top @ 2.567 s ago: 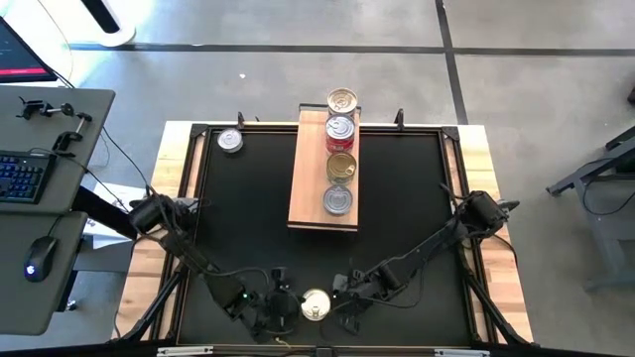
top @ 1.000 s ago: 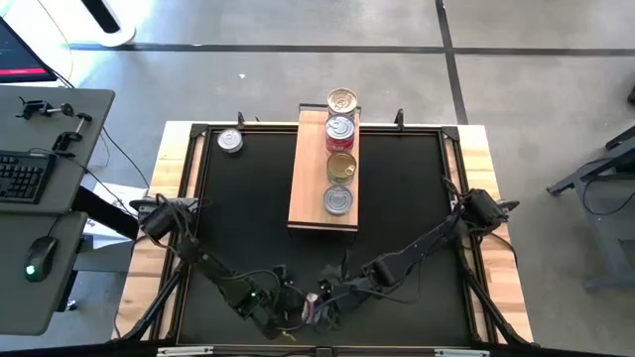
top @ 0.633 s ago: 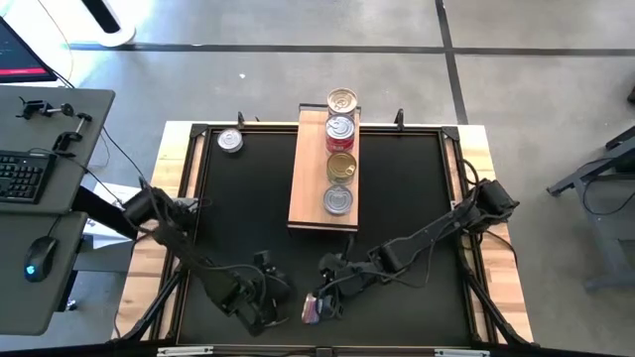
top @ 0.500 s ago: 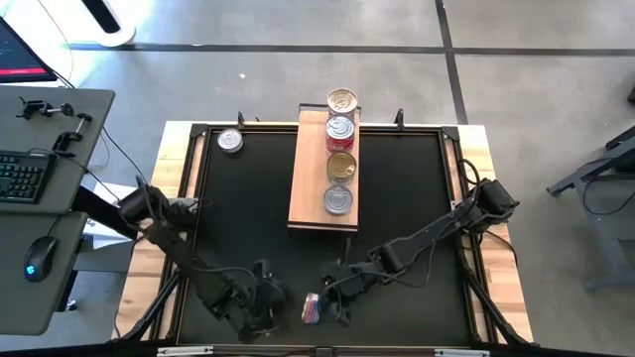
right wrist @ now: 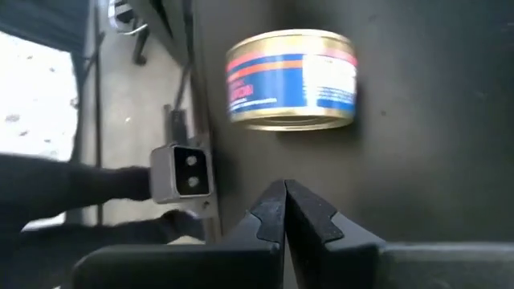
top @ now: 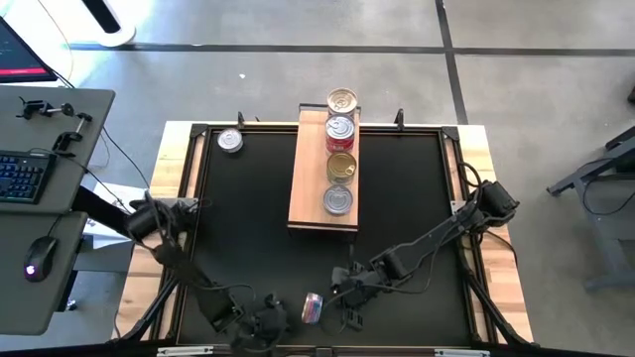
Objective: Stack canned seafood by type on shelf
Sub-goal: Stack the blue-pink tuna can on top of the blue-pink tuna can on the shelf
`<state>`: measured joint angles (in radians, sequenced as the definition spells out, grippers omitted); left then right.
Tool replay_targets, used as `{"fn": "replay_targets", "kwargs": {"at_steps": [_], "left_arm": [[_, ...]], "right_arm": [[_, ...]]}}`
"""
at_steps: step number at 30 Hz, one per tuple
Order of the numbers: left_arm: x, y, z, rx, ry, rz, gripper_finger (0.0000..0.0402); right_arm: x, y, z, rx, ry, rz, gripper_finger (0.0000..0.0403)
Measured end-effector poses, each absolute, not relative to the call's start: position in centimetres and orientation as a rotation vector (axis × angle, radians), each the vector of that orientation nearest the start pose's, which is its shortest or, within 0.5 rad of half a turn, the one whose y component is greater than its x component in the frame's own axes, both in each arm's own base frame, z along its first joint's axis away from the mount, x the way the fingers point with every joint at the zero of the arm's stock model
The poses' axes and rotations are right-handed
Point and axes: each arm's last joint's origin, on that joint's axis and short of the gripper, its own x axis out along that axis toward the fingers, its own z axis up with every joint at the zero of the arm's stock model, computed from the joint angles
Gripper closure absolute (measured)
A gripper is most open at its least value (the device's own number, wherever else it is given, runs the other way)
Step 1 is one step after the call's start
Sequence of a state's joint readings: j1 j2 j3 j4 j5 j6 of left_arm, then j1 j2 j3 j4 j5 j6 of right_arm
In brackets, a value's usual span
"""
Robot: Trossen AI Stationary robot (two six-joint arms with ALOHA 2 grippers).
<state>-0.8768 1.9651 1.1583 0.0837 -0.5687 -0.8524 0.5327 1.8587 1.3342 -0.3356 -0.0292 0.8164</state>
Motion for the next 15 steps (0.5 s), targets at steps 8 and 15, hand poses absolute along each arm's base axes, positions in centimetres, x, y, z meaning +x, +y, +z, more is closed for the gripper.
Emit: {"fn": "replay_targets", "kwargs": {"at_steps": [8, 15], "left_arm": [[29.8, -29.5, 14.6, -0.368, 0.598, -0.035, 0.0401], [30.1, -29.3, 14.5, -0.370, 0.621, -0.050, 0.0401]], "right_arm": [[35.7, 19.2, 20.1, 0.529, 0.944, 0.022, 0.0403], [37.6, 18.8, 17.7, 0.576, 0.904, 0.004, 0.0403]]}}
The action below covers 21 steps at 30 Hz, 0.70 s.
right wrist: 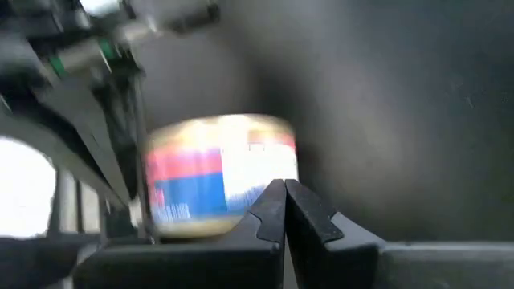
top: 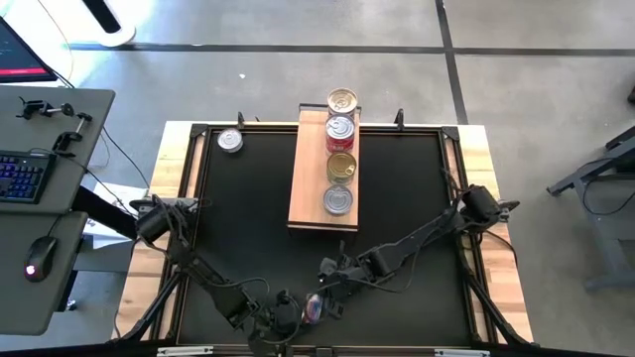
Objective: Stack canned seafood by type on shelf
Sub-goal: Stack the blue-pink tuna can on top of the blue-pink tuna can on the shelf
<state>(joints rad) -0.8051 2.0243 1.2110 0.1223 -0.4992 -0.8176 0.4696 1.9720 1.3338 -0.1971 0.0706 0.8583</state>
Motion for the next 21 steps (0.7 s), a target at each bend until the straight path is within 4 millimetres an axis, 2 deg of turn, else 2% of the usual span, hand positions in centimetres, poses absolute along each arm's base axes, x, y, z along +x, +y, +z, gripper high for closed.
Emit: {"fn": "replay_targets", "kwargs": {"at_steps": [8, 21], "left_arm": [[29.9, -29.1, 14.2, -0.347, 0.653, -0.045, 0.0401], [30.1, -28.1, 13.8, -0.248, 0.720, -0.028, 0.0401]], "right_arm": [[38.5, 18.9, 16.4, 0.631, 0.879, -0.012, 0.0403], [37.4, 20.7, 16.2, 0.674, 0.903, -0.035, 0.0403]]}}
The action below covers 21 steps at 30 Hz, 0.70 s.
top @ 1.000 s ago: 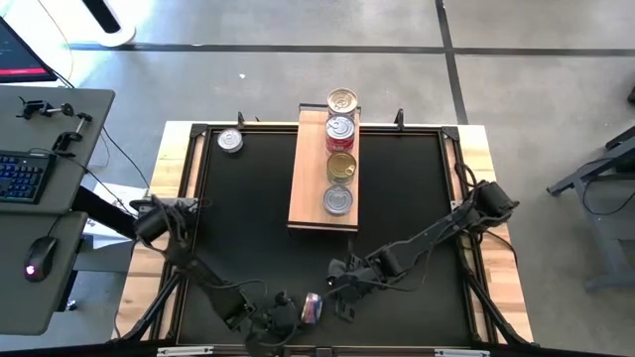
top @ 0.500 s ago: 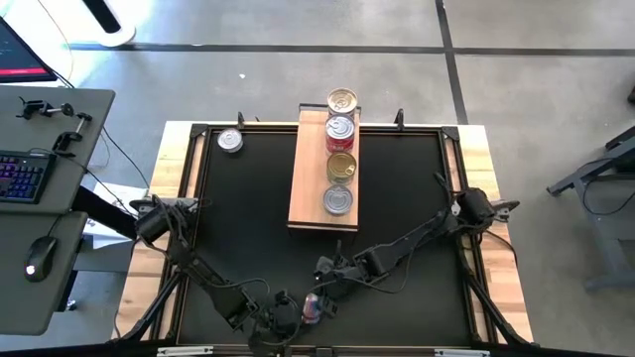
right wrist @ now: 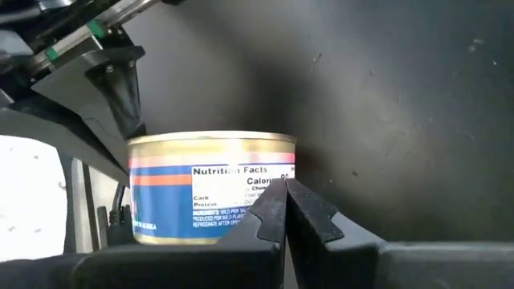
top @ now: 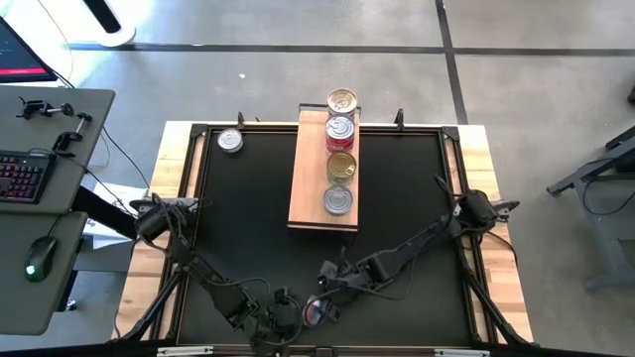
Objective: Stack canned seafood by type on shelf
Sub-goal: Stack the blue-pink tuna can on top of the blue-pink tuna can on the shelf
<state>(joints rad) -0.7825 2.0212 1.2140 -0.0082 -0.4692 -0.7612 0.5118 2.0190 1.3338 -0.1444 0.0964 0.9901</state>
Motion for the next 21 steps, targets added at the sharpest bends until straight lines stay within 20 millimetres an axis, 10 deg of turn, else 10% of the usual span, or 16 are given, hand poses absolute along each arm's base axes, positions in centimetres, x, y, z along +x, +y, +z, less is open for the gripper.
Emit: {"fn": "replay_targets", "kwargs": {"at_steps": [21], "left_arm": [[29.4, -27.1, 14.0, -0.122, 0.808, -0.021, 0.0402]], "right_arm": [[36.3, 21.2, 17.5, 0.677, 0.931, -0.028, 0.0403]]}}
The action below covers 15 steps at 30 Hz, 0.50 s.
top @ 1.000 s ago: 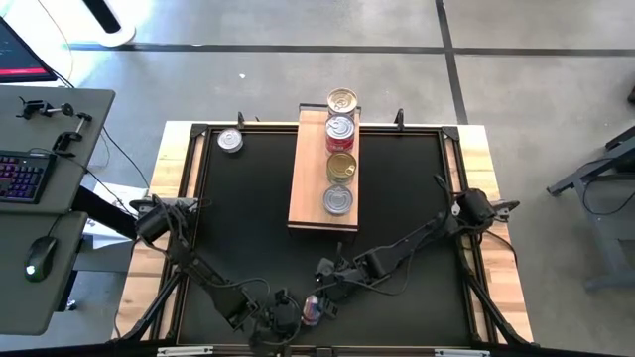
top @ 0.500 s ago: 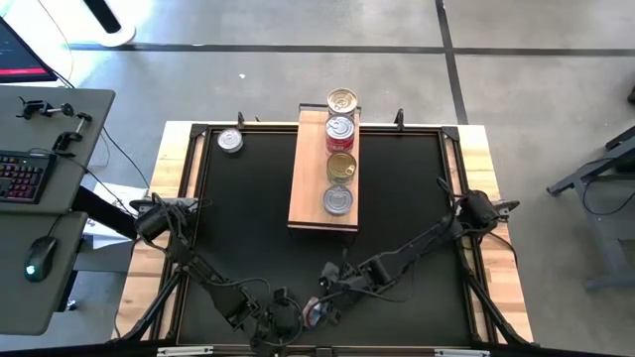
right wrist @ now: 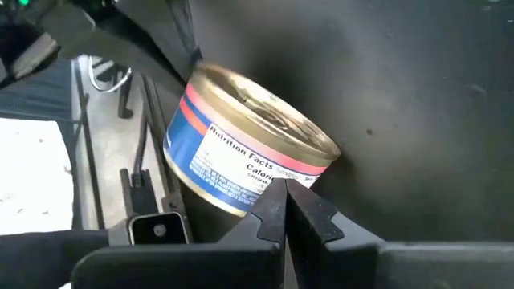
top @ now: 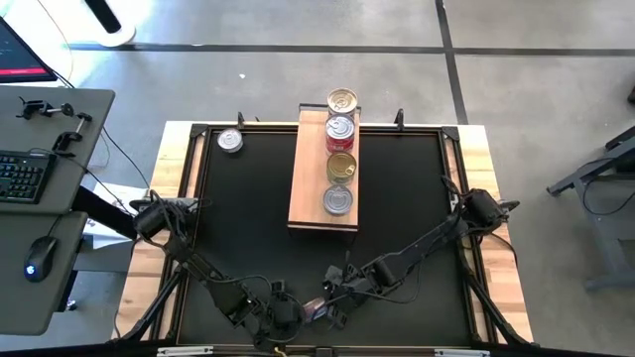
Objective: Stack canned seafood by type on shelf
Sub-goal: Stack the blue-pink tuna can on top of the blue-pink tuna can on the shelf
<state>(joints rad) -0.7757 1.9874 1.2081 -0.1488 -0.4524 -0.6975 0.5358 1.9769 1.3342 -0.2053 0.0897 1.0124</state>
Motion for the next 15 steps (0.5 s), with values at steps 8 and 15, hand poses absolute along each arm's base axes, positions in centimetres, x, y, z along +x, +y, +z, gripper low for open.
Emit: {"fn": "replay_targets", "kwargs": {"at_steps": [8, 15], "left_arm": [[28.7, -26.2, 14.8, -0.059, 0.852, 0.025, 0.0401], [26.6, -25.8, 15.9, -0.057, 0.941, 0.100, 0.0401]], "right_arm": [[36.1, 19.5, 18.7, 0.602, 0.943, -0.050, 0.0403], [35.7, 17.3, 21.7, 0.513, 0.919, -0.001, 0.0403]]}}
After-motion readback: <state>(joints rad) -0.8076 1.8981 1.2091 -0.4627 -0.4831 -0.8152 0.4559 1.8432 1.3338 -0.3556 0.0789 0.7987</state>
